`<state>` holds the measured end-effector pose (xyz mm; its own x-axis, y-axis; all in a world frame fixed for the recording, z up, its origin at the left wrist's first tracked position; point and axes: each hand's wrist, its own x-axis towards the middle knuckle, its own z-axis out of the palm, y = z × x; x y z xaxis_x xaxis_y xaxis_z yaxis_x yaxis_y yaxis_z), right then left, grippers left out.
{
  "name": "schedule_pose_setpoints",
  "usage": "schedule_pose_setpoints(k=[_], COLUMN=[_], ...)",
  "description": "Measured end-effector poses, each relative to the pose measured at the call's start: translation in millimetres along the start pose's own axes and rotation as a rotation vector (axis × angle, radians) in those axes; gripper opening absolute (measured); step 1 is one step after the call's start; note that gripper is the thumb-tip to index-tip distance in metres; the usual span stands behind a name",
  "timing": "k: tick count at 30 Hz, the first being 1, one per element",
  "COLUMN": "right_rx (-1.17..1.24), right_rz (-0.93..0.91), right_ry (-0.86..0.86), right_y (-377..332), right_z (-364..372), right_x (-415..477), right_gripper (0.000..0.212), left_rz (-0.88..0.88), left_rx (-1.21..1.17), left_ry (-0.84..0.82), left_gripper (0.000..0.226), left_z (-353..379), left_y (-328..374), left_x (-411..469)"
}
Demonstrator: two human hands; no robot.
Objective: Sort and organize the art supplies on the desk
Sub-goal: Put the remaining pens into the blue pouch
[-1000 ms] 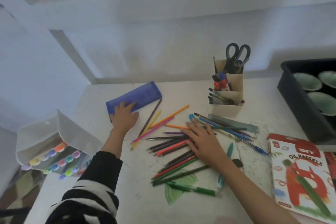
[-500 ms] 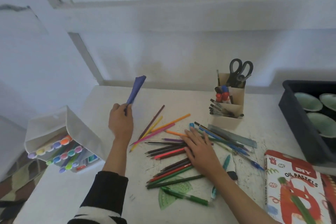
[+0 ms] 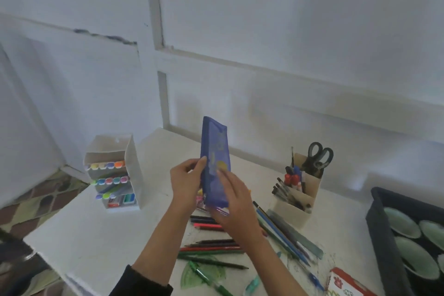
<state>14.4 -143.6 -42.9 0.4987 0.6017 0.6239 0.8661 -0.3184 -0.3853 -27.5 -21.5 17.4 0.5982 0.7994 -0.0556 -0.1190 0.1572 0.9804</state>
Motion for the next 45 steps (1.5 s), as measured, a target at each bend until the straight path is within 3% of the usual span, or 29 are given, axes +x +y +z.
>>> schedule_pose_setpoints(k=[3, 6, 9, 13, 19, 23, 27, 33, 38, 41, 43, 45], right_rx=[-0.039, -0.068, -0.110, -0.146, -0.076, -0.065, -0.026, -0.090, 0.338, 0.447, 0.472, 0.554], right_rz=[-0.104, -0.067, -0.039, -0.051, 0.006, 0.054, 0.074, -0.142, 0.044, 0.122, 0.139, 0.248], right_ry=[0.117, 0.166, 0.138, 0.125, 0.182, 0.229, 0.194, 0.332, 0.433, 0.458, 0.352, 0.262], right_y=[-2.4, -5.9, -12.4, -19.2, -21.2, -22.5, -20.3, -10.8, -7.6, 2.5, 7.6, 9.6], right_z=[-2.6, -9.8, -18.7, -23.4, -25.5, -32.4, -36.6, -48.2, -58.9, -72.1, -72.6, -70.8], right_x=[17.5, 33.4, 48.6, 47.2, 31.7, 22.3, 21.2, 18.1, 13.6, 19.5, 19.4, 16.4], right_gripper=[0.051, 0.043, 0.041, 0.031, 0.028, 0.030, 0.033, 0.029, 0.035, 0.031, 0.033, 0.033], left_rz=[-0.036, 0.004, 0.122, 0.327, 0.293, 0.193, 0.143, 0.150, 0.327, 0.280, 0.268, 0.332], left_rx=[-0.051, -0.038, 0.026, 0.236, 0.134, -0.040, -0.035, 0.171, 0.586, 0.683, 0.776, 0.837], left_ry=[-0.133, -0.259, -0.290, -0.203, -0.175, -0.250, -0.271, -0.187, 0.062, 0.176, 0.102, -0.072], left_gripper=[0.014, 0.028, 0.043, 0.026, 0.019, 0.020, 0.017, 0.016, 0.022, 0.020, 0.014, 0.014], left_z=[-2.6, -7.7, -10.3, -11.8, -13.7, -9.5, -5.7, -7.4, -28.5, -53.0, -62.4, -66.6], left_y=[15.0, 20.5, 22.4, 23.6, 14.5, 11.7, 10.7, 12.3, -9.9, -24.5, -31.9, -35.2], left_x=[-16.0, -28.3, -36.5, -39.6, -43.4, -47.1, -47.0, -43.1, -15.4, -3.7, 0.8, 0.6])
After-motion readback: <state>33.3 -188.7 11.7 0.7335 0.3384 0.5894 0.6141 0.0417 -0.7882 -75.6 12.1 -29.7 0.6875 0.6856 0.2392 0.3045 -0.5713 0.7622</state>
